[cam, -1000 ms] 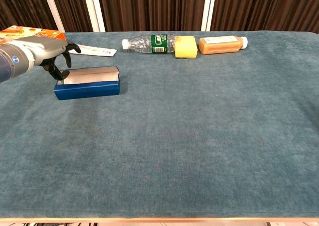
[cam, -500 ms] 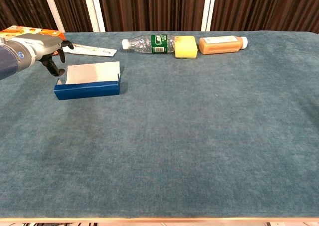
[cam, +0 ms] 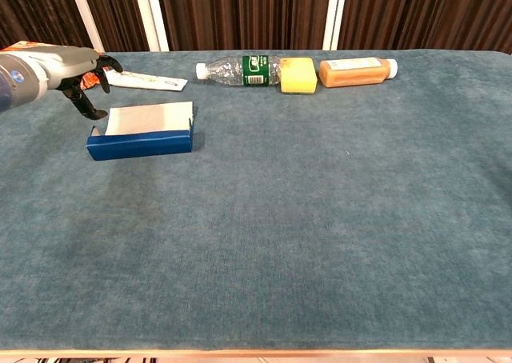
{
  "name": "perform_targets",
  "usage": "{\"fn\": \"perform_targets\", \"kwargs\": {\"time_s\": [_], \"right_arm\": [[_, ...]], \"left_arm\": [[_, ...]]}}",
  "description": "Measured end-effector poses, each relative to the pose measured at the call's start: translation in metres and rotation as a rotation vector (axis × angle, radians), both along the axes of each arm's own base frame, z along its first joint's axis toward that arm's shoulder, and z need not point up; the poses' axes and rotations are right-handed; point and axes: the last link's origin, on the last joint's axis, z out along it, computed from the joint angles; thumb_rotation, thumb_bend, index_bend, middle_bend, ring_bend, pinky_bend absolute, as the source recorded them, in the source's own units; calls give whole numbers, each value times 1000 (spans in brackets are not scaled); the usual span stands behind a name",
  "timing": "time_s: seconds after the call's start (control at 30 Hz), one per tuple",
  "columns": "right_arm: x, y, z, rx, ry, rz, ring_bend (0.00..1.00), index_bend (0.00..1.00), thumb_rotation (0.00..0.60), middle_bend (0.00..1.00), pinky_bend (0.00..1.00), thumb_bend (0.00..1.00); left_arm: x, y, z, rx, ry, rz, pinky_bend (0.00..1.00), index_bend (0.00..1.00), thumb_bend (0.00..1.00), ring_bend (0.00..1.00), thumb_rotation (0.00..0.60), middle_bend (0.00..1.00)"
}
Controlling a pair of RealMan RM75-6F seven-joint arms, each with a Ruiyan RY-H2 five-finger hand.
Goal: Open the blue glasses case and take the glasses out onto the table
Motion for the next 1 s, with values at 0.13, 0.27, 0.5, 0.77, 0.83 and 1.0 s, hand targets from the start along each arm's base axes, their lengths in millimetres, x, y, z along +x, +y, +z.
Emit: {"fn": "perform_targets", "kwargs": {"time_s": [0.13, 0.27, 0.5, 0.77, 0.83, 1.0], "right_arm": [[0, 0, 0, 2, 1, 3, 0, 0, 600, 0, 213, 214], [1, 0, 0, -1, 1, 10, 0, 0, 600, 0, 213, 214], [2, 1, -1, 0, 1, 18, 0, 0, 600, 0, 213, 214], [2, 1, 0, -1, -5, 15, 0, 0, 600, 0, 213, 215], [2, 1, 0, -1, -6, 14, 0, 0, 600, 0, 212, 215], [2, 1, 0, 1, -8, 14, 0, 0, 600, 0, 213, 215]], "left_arm": [[4, -12, 12, -11, -6, -30, 246, 99, 282, 152, 600, 391], [5, -29, 26, -10, -1, -56, 515, 121, 286, 491, 600, 792], [-3, -57, 38, -64, 65, -78, 686, 142, 291, 654, 600, 942], [-17, -76, 30, -203, 117, -8, 691, 165, 292, 659, 600, 944], [-18, -77, 28, -215, 118, 3, 691, 165, 292, 658, 600, 943], [-19, -79, 20, -236, 122, 16, 691, 165, 292, 658, 600, 940]]}}
